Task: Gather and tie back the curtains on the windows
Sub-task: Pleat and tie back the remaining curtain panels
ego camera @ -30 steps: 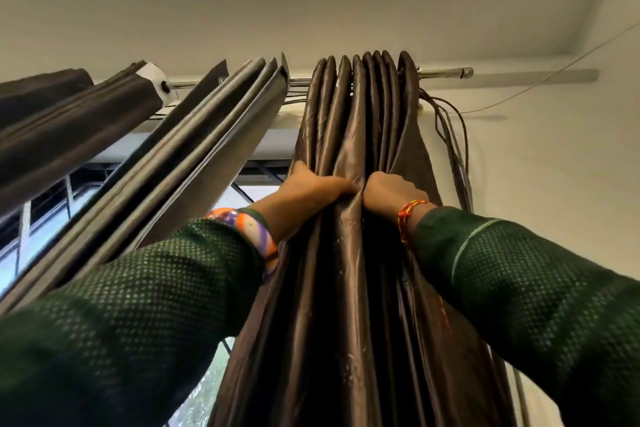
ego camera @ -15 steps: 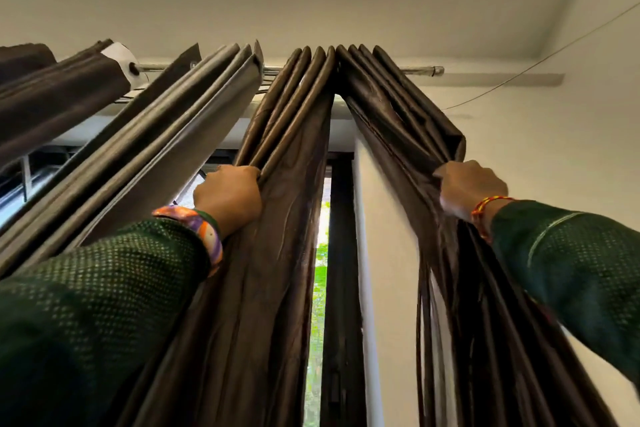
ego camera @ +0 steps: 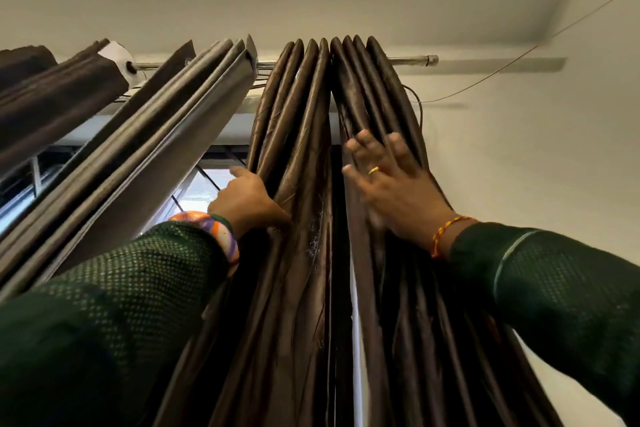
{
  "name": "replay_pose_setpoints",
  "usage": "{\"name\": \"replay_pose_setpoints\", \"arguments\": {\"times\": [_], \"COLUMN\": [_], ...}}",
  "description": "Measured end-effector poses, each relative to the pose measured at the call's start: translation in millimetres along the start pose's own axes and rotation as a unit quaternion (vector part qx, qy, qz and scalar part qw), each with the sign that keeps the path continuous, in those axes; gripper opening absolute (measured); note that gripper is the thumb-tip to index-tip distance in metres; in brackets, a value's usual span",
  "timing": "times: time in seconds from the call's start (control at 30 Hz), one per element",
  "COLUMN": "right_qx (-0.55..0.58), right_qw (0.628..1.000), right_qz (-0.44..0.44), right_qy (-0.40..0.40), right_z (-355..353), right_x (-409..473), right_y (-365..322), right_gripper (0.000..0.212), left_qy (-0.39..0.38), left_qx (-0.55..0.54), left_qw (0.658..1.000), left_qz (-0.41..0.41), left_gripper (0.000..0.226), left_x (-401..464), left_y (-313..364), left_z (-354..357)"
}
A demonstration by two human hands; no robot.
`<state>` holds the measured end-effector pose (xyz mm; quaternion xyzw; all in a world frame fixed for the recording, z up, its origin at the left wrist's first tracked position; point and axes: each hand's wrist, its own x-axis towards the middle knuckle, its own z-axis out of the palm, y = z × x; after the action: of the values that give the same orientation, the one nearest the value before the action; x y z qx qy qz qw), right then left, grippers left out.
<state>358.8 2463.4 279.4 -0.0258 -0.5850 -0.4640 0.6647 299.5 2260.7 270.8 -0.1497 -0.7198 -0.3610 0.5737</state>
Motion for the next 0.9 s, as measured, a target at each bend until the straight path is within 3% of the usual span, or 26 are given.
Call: {"name": "replay_pose_setpoints", "arguments": {"times": [0.07, 0.17, 0.27, 0.4, 0.53, 0.73, 0.8, 0.9], "right_qx": [0.086, 0.273, 0.381, 0.443, 0.442, 0.329, 0.278, 0.245], "right_qw": [0.994, 0.958, 0.915, 0.879, 0.879, 0.919, 0.938, 0.951], "right_qz": [-0.062, 0.032, 0.135, 0.151, 0.169, 0.216, 0.206, 0.19], "right_qy": [-0.038, -0.079, -0.01, 0.091, 0.063, -0.011, -0.015, 0.0], "right_z": [-10, -31, -52, -85, -106, -128, -131, -127], "right_x": [7, 19, 36, 72, 108, 150, 163, 185], "right_y": [-15, -37, -57, -95, -136, -207, -231, -260], "right_gripper": [0.058, 0.056, 0.041, 0.029, 0.032, 0.033, 0.034, 0.039], "left_qy": [-0.019, -0.013, -0.008, -0.004, 0.098, 0.14, 0.139, 0.068], "left_qx": [-0.005, -0.009, -0.035, -0.087, 0.038, 0.167, 0.129, -0.049], "left_qw": [1.0, 0.998, 0.994, 0.986, 0.981, 0.968, 0.979, 0.996], "left_qz": [0.023, 0.053, 0.104, 0.144, 0.16, 0.126, 0.081, 0.016], "left_gripper": [0.076, 0.05, 0.039, 0.041, 0.037, 0.07, 0.076, 0.077], "left_x": [-1, 2, 8, 16, 31, 47, 54, 68], "left_y": [-1, -6, -13, -43, -102, -195, -221, -251], "left_z": [3, 2, -5, -29, -65, -130, -145, -155]}}
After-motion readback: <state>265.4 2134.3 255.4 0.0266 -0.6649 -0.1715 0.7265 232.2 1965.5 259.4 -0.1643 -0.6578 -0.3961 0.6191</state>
